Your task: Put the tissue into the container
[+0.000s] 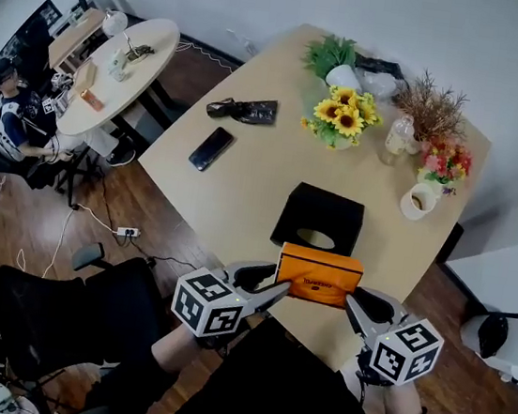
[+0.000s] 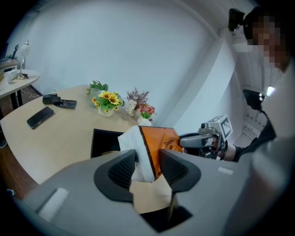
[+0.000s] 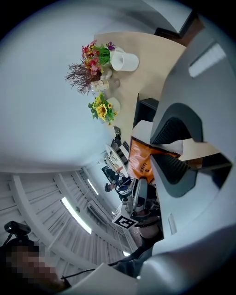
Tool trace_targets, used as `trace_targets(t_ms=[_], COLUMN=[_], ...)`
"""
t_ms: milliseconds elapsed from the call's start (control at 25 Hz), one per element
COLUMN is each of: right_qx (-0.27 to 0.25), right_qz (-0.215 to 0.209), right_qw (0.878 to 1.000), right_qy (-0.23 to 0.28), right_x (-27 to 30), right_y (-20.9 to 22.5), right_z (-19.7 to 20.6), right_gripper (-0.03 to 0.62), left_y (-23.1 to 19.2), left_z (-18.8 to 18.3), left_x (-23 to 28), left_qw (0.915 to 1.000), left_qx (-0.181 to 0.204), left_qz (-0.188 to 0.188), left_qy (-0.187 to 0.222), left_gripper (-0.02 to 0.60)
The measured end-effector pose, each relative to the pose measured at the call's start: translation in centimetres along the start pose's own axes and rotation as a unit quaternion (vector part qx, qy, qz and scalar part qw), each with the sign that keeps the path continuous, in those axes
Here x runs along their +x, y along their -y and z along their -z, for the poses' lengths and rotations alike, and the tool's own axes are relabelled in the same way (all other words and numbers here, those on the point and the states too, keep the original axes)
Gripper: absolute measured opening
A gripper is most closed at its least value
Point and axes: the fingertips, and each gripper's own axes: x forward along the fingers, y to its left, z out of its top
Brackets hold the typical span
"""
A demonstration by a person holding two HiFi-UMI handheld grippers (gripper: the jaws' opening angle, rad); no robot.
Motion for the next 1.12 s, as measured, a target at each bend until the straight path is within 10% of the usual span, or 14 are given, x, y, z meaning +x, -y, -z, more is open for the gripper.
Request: trace_targets(t_ms=[1120], right_qx=[0.057], right_qz=[0.07], right_qw=[0.995], right_qy=[-0.031], right_x=[9.3], right_y=[6.5], right_z=[-2.2], right_gripper=[0.069], left_y=[-10.9], left_z=[-3.1], left_x=[6.4], left_qw=[0.9935], left_qx=[-0.021], left_qz=[0.052], left_qy=[-0.099], left_gripper=[0.149])
